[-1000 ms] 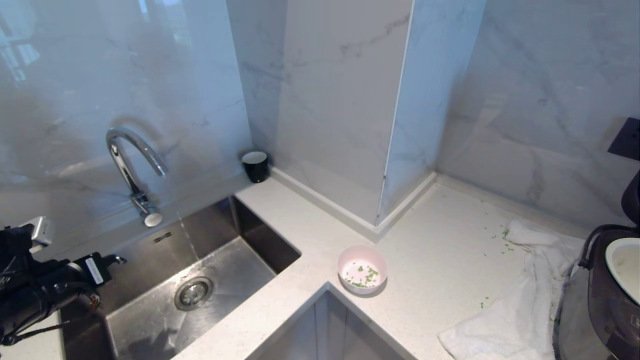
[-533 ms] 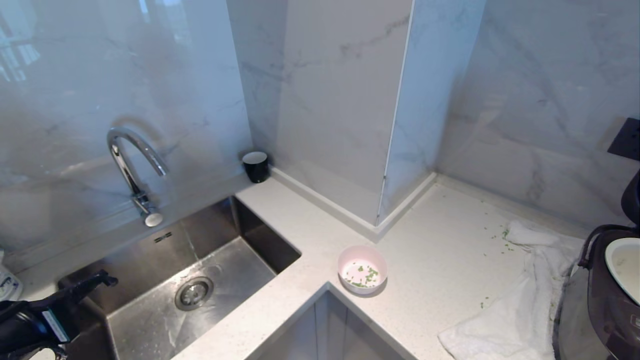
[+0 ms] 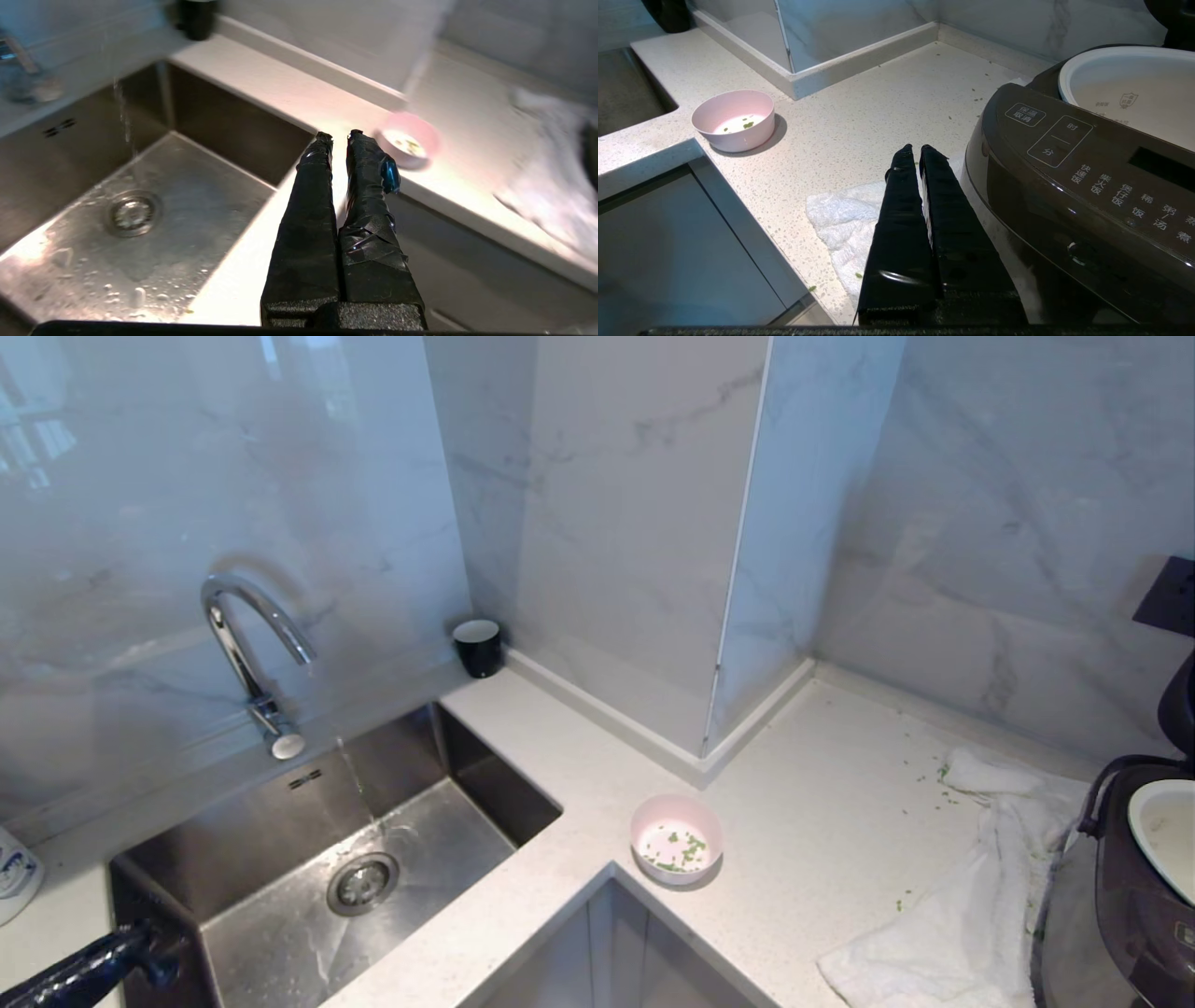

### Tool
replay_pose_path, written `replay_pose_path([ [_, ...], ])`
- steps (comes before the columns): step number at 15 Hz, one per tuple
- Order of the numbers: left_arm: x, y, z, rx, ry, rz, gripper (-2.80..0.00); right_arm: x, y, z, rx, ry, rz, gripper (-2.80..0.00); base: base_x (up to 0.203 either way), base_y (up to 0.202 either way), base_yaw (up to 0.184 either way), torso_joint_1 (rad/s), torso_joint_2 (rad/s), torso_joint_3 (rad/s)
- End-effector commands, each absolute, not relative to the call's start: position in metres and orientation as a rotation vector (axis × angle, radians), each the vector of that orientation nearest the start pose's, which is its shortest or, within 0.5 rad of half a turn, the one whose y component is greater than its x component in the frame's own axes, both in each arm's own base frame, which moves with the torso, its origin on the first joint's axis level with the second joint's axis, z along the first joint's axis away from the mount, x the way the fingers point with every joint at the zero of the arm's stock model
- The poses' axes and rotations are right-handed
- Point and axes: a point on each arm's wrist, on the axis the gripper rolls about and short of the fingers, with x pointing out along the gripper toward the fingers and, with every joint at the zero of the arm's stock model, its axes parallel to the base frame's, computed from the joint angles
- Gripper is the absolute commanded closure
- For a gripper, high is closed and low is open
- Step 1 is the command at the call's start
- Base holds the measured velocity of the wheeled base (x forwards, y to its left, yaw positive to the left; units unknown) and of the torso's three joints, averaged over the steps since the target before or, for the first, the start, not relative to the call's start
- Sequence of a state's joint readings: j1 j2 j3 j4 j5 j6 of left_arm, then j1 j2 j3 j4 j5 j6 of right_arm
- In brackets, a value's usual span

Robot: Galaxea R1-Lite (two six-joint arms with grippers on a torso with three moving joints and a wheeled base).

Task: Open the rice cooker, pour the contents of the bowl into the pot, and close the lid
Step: Pick up the bowl on the table

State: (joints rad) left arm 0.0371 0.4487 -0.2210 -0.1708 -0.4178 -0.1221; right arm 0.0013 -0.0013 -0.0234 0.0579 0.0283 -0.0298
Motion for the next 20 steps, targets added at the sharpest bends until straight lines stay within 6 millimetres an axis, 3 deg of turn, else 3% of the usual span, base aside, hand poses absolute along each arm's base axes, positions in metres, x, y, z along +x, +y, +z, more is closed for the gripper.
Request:
replay_pose_path([
  [1,-0.017,-0.008,0.154,-0.064,-0.016,-0.423,0.00,-0.025,0.001,0.076,-0.030,0.035,0.031,0.00,0.000,0.000,0.000,0.000,0.00,0.000],
  [5,-0.035,-0.006,0.117,0.031,-0.118,-0.280,0.00,-0.025,0.001,0.076,-0.030,0.035,0.031,0.00,0.000,0.000,0.000,0.000,0.00,0.000],
  [7,-0.026,-0.003,0.087,0.062,-0.041,-0.149,0.00,-0.025,0.001,0.076,-0.029,0.035,0.031,0.00,0.000,0.000,0.000,0.000,0.00,0.000],
  [9,-0.023,-0.001,0.077,0.132,-0.012,-0.053,0.00,-0.025,0.001,0.076,-0.030,0.035,0.031,0.00,0.000,0.000,0.000,0.000,0.00,0.000],
  [20,-0.022,-0.001,0.074,0.106,0.010,-0.034,0.00,-0.024,0.001,0.075,-0.032,0.032,0.030,0.00,0.000,0.000,0.000,0.000,0.00,0.000],
])
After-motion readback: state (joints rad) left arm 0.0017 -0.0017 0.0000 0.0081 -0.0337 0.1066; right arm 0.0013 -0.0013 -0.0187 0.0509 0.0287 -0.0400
